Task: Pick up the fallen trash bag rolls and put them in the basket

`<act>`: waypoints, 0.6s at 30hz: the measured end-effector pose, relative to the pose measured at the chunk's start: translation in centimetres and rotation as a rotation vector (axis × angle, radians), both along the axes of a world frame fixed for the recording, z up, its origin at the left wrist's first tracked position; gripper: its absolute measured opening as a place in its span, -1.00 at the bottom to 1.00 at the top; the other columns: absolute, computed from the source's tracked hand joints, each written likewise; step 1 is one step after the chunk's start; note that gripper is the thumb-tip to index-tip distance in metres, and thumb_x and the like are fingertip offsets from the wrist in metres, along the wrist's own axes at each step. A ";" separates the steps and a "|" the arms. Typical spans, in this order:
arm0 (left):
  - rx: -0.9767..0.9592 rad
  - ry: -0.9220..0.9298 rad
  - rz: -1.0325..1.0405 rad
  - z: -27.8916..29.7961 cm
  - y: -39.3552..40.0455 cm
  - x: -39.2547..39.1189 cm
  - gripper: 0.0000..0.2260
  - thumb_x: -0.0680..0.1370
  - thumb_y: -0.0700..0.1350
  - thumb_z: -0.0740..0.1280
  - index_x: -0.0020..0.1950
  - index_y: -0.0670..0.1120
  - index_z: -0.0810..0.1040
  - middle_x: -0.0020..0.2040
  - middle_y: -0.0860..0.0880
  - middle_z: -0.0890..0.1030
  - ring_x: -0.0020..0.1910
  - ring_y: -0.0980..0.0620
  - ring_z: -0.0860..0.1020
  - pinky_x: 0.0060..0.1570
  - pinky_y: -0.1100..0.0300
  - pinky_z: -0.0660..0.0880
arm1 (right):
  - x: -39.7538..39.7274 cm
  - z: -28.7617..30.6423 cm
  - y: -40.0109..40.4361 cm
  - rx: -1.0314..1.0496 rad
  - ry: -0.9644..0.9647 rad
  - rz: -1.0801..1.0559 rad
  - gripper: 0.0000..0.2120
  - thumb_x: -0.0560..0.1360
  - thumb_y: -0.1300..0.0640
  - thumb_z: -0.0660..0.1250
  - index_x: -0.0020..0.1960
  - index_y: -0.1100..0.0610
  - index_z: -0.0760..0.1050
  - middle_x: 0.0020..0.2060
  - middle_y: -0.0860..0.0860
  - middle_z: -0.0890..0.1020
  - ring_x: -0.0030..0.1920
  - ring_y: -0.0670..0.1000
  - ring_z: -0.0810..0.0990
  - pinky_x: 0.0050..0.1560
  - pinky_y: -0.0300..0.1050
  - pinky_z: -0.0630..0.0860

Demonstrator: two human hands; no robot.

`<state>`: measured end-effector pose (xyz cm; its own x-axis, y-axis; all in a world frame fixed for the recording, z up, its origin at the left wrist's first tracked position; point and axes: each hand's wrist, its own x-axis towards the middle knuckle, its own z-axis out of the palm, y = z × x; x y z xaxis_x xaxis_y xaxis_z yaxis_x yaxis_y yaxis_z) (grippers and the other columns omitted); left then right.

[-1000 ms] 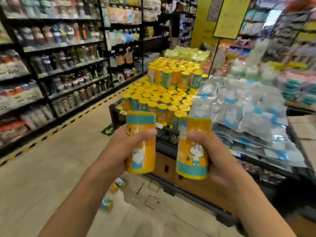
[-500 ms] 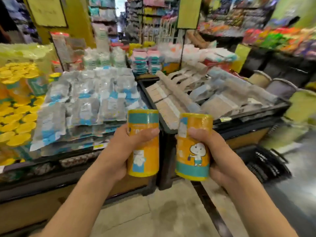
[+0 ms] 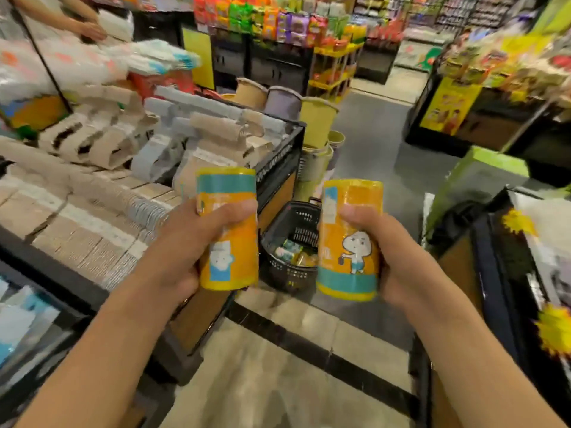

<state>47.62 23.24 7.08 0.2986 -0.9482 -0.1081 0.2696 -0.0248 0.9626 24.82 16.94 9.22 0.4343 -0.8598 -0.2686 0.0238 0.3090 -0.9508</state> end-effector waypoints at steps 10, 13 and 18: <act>-0.001 0.001 -0.281 -0.2 -17.0 -7.3 -0.71 0.26 -0.04 0.51 -0.03 0.01 0.66 -0.19 -0.05 0.71 -0.26 -0.04 0.70 -0.31 0.02 0.62 | -7.9 -0.6 -12.0 -0.024 -0.090 -0.229 -0.74 0.29 0.06 0.52 -0.02 0.05 0.65 -0.19 0.07 0.74 -0.26 0.06 0.72 -0.19 0.04 0.71; 0.004 -0.010 -0.307 -0.6 -22.7 -9.8 -0.82 0.27 -0.03 0.50 -0.14 0.06 0.71 -0.19 -0.04 0.71 -0.25 -0.04 0.70 -0.30 0.00 0.64 | -11.0 -1.1 -17.0 -0.025 -0.090 -0.268 -0.66 0.28 -0.01 0.46 0.03 0.07 0.63 -0.16 0.08 0.74 -0.21 0.08 0.73 -0.12 0.07 0.71; 0.019 -0.015 -0.316 -1.0 -31.5 -14.7 -0.53 0.04 0.11 0.64 -0.09 0.07 0.71 -0.15 -0.03 0.71 -0.21 -0.04 0.70 -0.20 -0.07 0.65 | -16.2 -1.4 -26.0 0.001 -0.111 -0.315 -0.68 0.28 0.01 0.48 0.00 0.09 0.60 -0.25 0.05 0.72 -0.30 0.04 0.71 -0.20 0.00 0.70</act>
